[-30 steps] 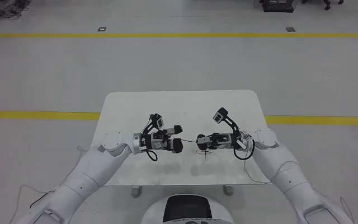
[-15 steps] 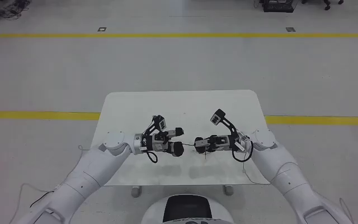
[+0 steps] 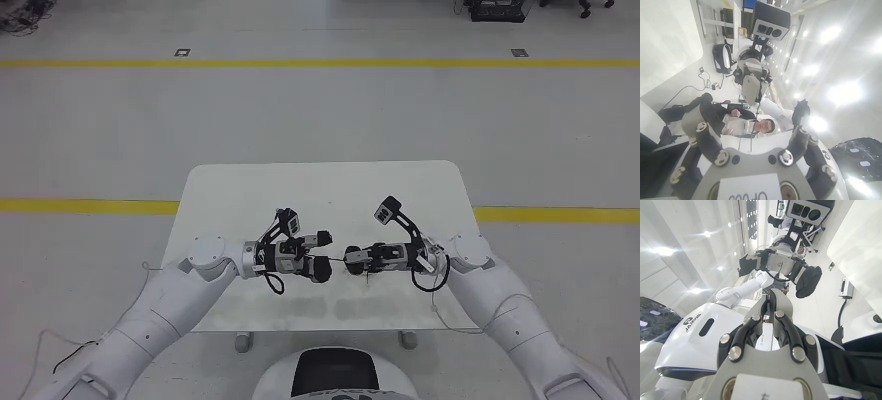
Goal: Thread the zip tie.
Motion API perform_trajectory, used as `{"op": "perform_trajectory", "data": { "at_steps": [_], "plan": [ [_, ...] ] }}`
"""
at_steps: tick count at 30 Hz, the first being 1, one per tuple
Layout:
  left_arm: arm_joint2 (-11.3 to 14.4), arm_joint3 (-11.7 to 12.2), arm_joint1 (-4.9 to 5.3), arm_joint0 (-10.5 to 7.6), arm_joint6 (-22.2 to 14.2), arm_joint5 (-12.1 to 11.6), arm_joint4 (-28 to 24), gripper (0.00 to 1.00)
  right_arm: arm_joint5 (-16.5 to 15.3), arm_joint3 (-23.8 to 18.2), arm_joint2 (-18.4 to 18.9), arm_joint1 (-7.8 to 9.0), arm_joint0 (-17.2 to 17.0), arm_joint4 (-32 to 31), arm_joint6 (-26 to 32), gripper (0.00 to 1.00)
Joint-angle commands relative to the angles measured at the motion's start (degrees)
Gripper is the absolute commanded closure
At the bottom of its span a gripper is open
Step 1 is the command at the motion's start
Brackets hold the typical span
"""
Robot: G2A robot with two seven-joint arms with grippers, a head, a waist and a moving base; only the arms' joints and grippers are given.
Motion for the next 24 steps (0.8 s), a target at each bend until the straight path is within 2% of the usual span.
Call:
{"op": "perform_trajectory", "data": {
  "at_steps": [1, 24],
  "plan": [
    [0.0, 0.1, -0.02, 0.01, -0.1, 0.1, 0.0, 0.00, -0.1, 0.0, 0.0, 0.00, 0.0, 0.0, 0.1, 1.00],
    [-0.2, 1.0, -0.42, -0.11, -0.7, 0.9, -0.4, 0.00, -0.6, -0.8, -0.3, 0.08, 0.0, -0.5, 0.7, 1.00]
  ]
}}
